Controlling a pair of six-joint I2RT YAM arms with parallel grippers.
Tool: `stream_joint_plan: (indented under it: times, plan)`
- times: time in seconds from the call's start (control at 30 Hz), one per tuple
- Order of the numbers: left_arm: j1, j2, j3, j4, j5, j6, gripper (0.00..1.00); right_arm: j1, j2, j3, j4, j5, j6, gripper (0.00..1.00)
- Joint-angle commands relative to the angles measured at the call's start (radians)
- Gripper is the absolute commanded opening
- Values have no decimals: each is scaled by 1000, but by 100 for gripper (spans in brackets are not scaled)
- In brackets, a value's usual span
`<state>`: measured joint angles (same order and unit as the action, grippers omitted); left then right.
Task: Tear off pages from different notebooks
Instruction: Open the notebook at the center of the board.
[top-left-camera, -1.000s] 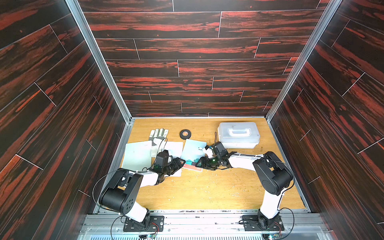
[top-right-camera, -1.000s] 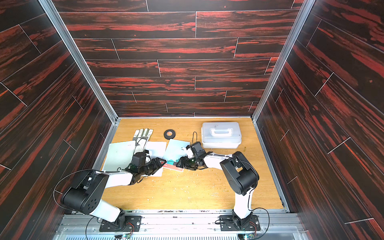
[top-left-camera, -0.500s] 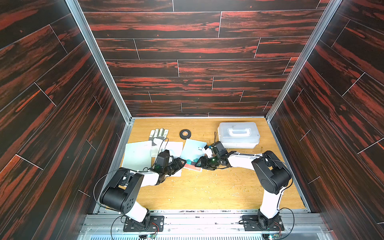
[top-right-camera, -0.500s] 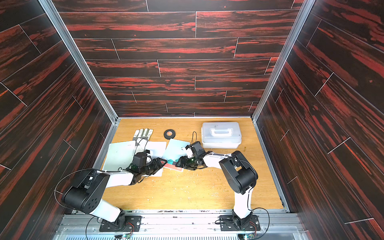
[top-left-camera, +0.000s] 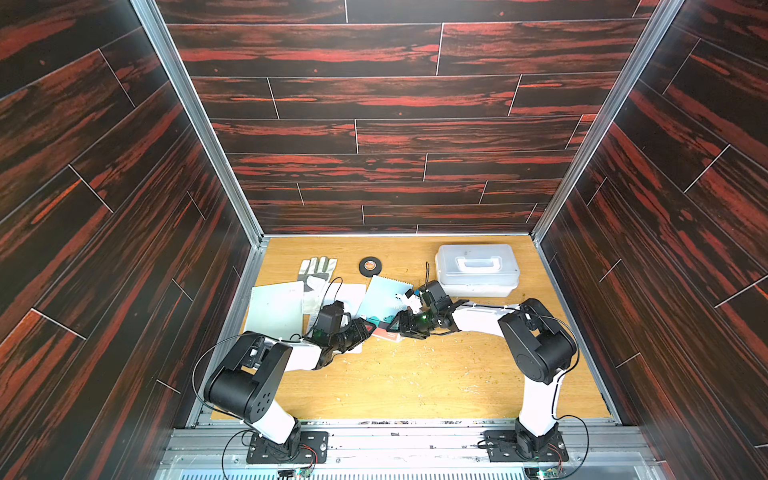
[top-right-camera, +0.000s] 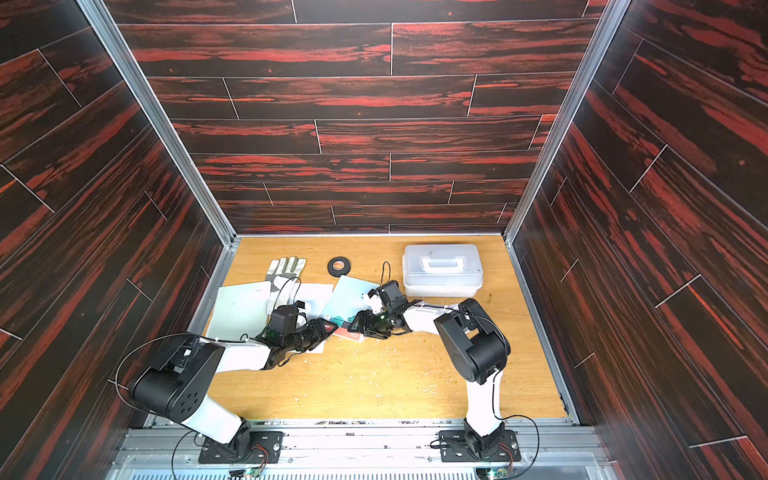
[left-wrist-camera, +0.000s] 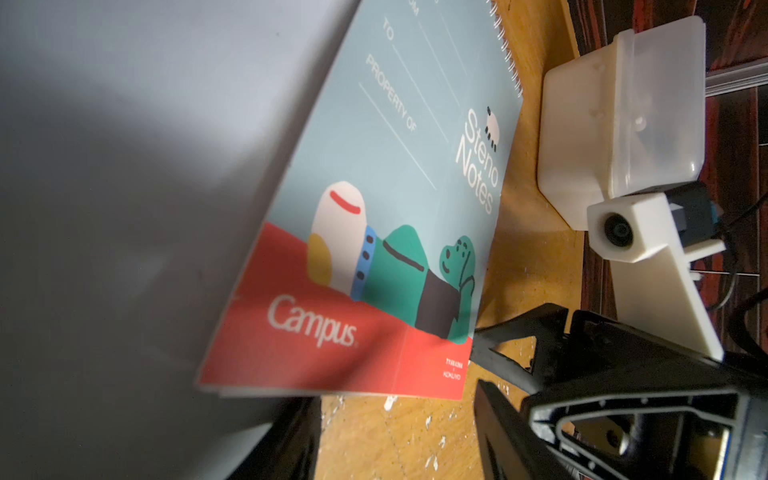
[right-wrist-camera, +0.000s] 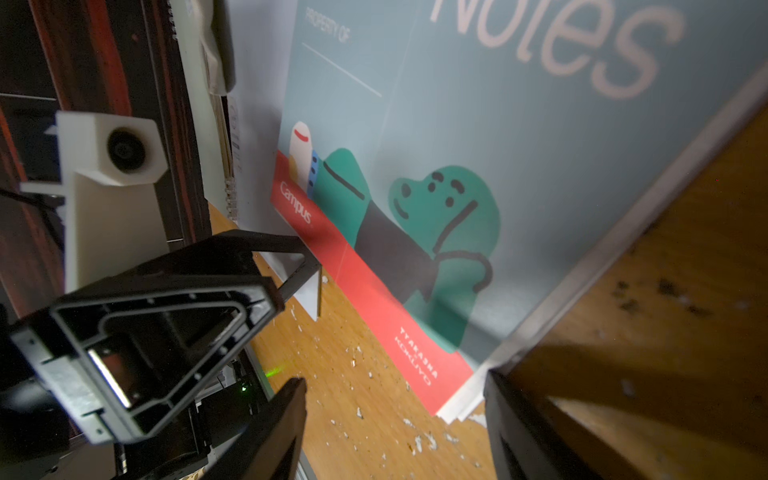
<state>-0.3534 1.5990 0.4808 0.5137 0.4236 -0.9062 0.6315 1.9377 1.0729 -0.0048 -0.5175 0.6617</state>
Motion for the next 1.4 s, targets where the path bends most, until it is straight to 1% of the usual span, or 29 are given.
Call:
stream_joint_plan:
  times: [0.0, 0.07, 0.17, 0.2, 0.27, 0.33, 0.4, 0.47, 0.57, 0.67, 0.73, 0.8, 0.9, 1.07, 1.37]
  plan:
    - [-1, -22, -26, -118, -38, 19, 64, 0, -7, 24, -61, 37, -18, 71]
    - [-1, -109, -41, -186, -83, 45, 65, 0, -17, 33, -95, 76, -39, 71]
    - [-2, -276, -41, -359, -175, 116, 68, 1, -40, 35, -119, 117, -65, 71]
    - [-2, -332, -34, -417, -224, 138, 69, 0, -47, 33, -119, 123, -70, 72]
    - [-1, -404, -31, -449, -317, 162, 71, 0, -54, 31, -119, 125, -76, 71]
    - [12, -422, -18, -439, -366, 182, 73, 0, -56, 29, -114, 118, -76, 71]
    - [33, -357, 30, -407, -356, 206, 75, 0, -52, 29, -108, 110, -74, 71]
    - [39, -251, 94, -387, -339, 232, 75, 2, -50, 27, -100, 99, -74, 71]
    - [45, -66, 209, -337, -255, 246, 75, 3, -46, 30, -90, 92, -70, 71]
    - [47, 62, 271, -256, -198, 216, 74, 4, -45, 34, -91, 90, -70, 71]
    - [46, 108, 298, -248, -186, 206, 71, 5, -47, 32, -93, 90, -70, 72]
    - [47, 128, 302, -246, -168, 200, 68, 5, -55, 26, -92, 88, -70, 71]
    - [45, 120, 263, -218, -153, 174, 65, 9, -75, 12, -90, 86, -72, 71]
    - [44, 85, 179, -182, -149, 142, 64, 11, -100, -7, -75, 73, -68, 72]
    - [39, 62, 109, -143, -142, 109, 64, 12, -47, -8, -15, 3, -17, 71]
